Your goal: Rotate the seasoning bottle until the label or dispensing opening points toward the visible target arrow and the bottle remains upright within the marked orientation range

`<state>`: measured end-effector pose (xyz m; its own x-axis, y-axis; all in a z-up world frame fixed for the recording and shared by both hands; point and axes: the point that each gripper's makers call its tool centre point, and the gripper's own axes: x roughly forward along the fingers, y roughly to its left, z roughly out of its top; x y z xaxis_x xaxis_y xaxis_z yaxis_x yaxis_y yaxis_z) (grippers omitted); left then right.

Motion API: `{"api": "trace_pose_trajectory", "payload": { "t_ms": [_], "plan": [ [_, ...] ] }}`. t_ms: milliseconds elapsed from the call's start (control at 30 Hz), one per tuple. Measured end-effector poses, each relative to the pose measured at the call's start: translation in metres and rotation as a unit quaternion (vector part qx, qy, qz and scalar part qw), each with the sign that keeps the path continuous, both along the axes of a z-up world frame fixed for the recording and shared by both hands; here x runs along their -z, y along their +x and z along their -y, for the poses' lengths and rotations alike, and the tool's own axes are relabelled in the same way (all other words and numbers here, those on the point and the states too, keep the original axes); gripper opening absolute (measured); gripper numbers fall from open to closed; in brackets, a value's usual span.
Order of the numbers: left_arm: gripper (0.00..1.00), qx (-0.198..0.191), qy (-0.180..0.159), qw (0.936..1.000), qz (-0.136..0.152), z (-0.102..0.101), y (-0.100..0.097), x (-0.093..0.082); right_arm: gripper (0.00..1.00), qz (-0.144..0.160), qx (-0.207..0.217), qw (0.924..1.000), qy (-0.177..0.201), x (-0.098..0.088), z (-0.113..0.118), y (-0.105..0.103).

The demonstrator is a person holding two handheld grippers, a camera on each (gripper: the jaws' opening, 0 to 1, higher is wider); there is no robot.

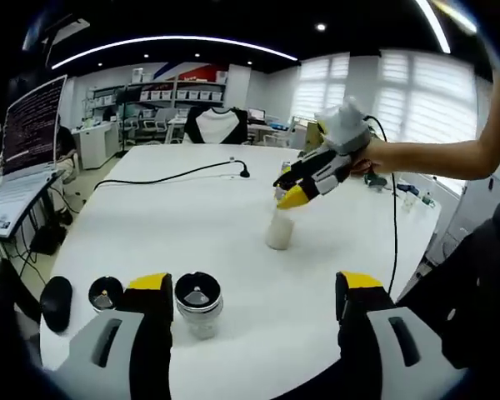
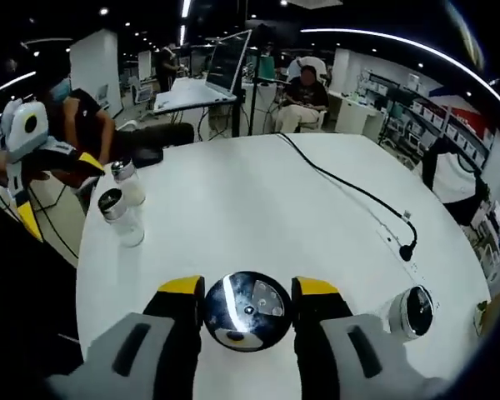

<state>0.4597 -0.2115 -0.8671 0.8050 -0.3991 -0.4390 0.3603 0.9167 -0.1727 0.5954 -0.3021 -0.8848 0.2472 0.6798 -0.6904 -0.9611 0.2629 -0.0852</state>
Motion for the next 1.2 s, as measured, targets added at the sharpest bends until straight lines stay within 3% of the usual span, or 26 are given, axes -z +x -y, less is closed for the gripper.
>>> {"api": "trace_pose_trajectory", "payload": {
  "t_ms": [200, 333, 567, 700, 933, 1033, 1100, 1200],
  "plan": [
    [0.84, 0.021, -0.006, 0.9998, -0.005, 0.006, 0.009, 0.004, 0.40, -0.008, -0.008, 0.9999, -0.006, 0.000, 0.000, -0.025],
    [0.84, 0.057, 0.005, 0.9983, -0.006, 0.018, 0.014, 0.005, 0.40, -0.022, -0.012, 0.9997, 0.004, 0.000, -0.002, -0.046],
    [0.82, 0.090, 0.008, 0.9959, 0.005, 0.032, 0.022, 0.003, 0.39, -0.039, -0.064, 0.9972, 0.002, 0.002, -0.011, -0.089],
    [0.71, 0.128, 0.020, 0.9915, 0.003, 0.044, 0.018, 0.010, 0.39, -0.042, -0.099, 0.9942, -0.006, 0.004, -0.017, -0.108],
    [0.72, 0.163, 0.029, 0.9862, -0.005, 0.059, 0.010, 0.021, 0.39, -0.049, -0.168, 0.9843, -0.018, 0.005, -0.027, -0.127],
    [0.71, 0.176, 0.026, 0.9840, -0.006, 0.065, 0.008, 0.026, 0.39, -0.041, -0.230, 0.9720, -0.025, 0.004, -0.033, -0.138],
    [0.69, 0.206, 0.036, 0.9780, -0.004, 0.071, 0.005, 0.029, 0.39, -0.040, -0.268, 0.9620, -0.035, 0.004, -0.034, -0.146],
    [0.69, 0.220, 0.046, 0.9744, 0.003, 0.076, 0.006, 0.033, 0.39, -0.030, -0.282, 0.9579, -0.042, 0.003, -0.036, -0.148]
  ]
}}
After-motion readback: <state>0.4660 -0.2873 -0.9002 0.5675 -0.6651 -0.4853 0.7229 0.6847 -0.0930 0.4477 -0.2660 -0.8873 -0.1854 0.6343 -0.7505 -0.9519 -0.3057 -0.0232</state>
